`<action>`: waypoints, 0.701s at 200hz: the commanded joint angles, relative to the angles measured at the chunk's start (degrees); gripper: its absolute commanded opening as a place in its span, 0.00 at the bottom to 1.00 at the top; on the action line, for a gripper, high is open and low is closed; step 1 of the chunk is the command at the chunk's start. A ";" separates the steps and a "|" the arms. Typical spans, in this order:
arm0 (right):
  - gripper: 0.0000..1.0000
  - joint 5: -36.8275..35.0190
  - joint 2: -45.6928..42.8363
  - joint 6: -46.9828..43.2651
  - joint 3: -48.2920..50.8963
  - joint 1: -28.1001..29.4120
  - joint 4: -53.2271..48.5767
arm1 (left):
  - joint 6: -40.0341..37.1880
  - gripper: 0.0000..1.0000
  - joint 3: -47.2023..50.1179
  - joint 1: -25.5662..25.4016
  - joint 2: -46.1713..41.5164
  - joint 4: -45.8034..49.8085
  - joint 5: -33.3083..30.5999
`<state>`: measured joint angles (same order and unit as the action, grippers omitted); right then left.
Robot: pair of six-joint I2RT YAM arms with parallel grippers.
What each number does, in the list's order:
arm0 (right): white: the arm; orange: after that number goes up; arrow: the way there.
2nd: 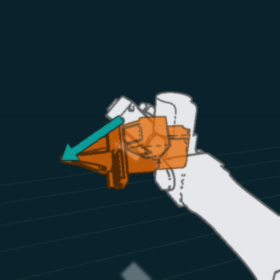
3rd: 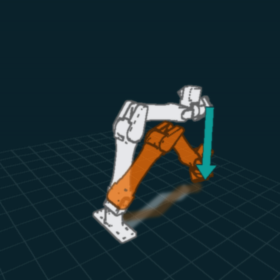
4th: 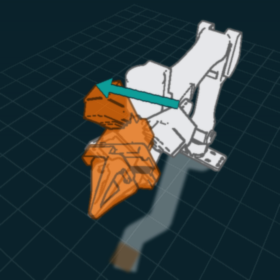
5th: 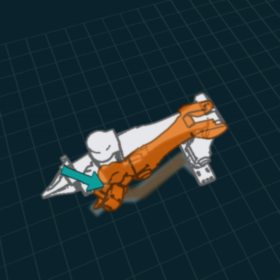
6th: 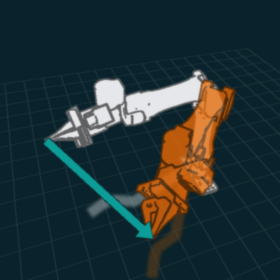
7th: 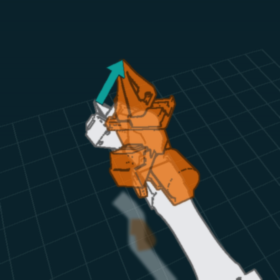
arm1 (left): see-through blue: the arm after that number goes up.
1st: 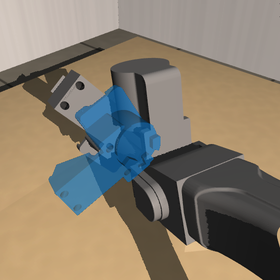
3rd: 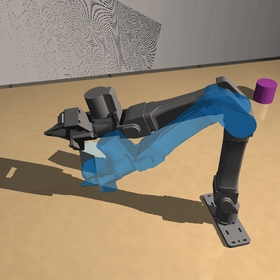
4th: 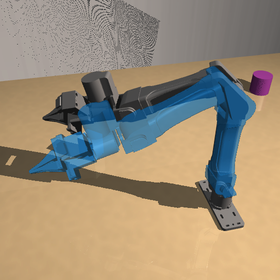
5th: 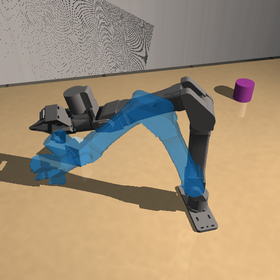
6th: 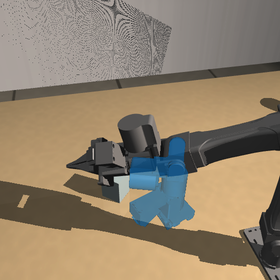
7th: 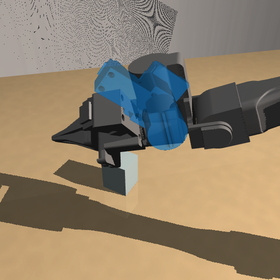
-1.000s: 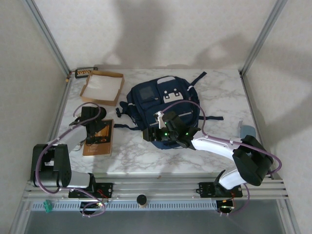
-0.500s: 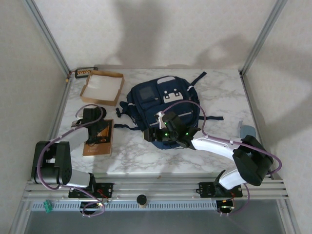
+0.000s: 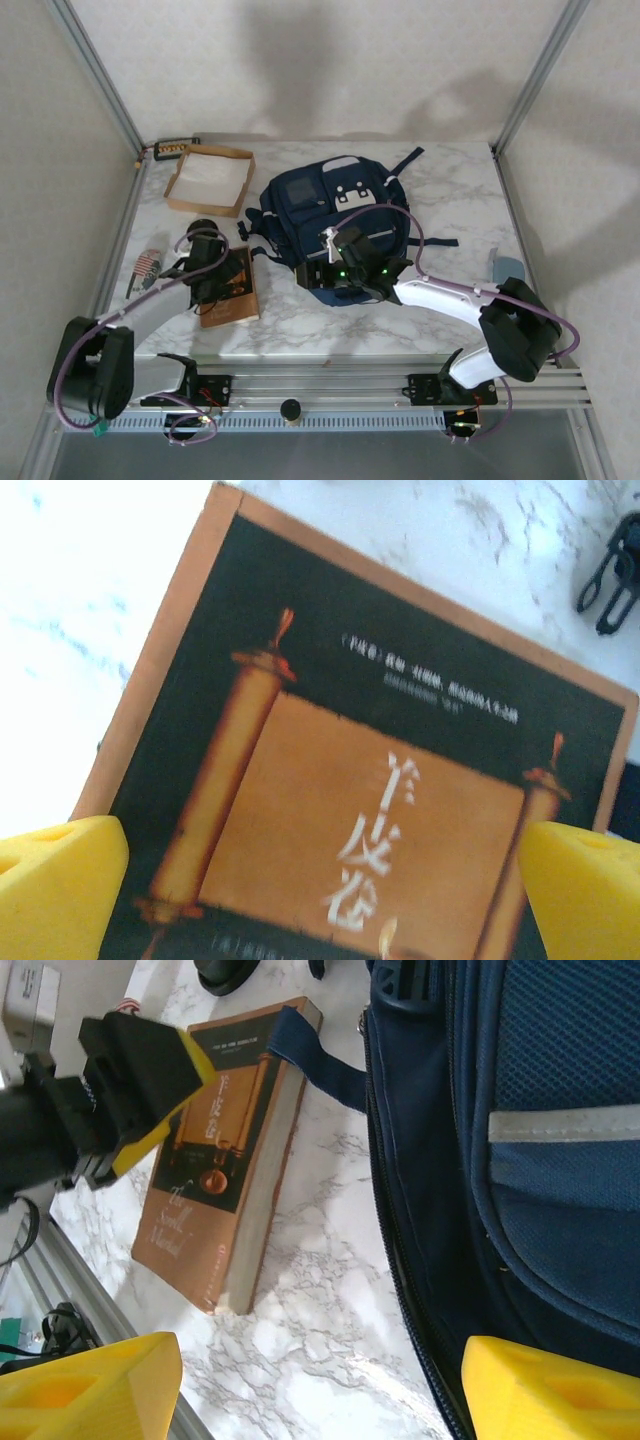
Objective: Pack the student bag
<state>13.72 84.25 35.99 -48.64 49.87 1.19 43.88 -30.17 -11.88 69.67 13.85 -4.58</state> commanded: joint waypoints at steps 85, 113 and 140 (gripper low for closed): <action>0.69 1.78 25.00 6.49 -21.09 9.88 -1.95 | 4.15 0.99 7.57 2.22 -10.81 6.24 -0.12; 0.64 0.40 31.20 7.86 -26.20 10.89 -1.37 | 3.66 0.96 8.99 2.21 -11.53 5.30 2.47; 0.60 0.11 35.99 8.48 -30.48 11.24 -2.08 | 3.92 0.93 10.40 2.13 -12.73 3.52 4.95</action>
<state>15.03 116.88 42.94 -75.29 60.64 -0.36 47.40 -21.52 -10.02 58.48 18.83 -3.25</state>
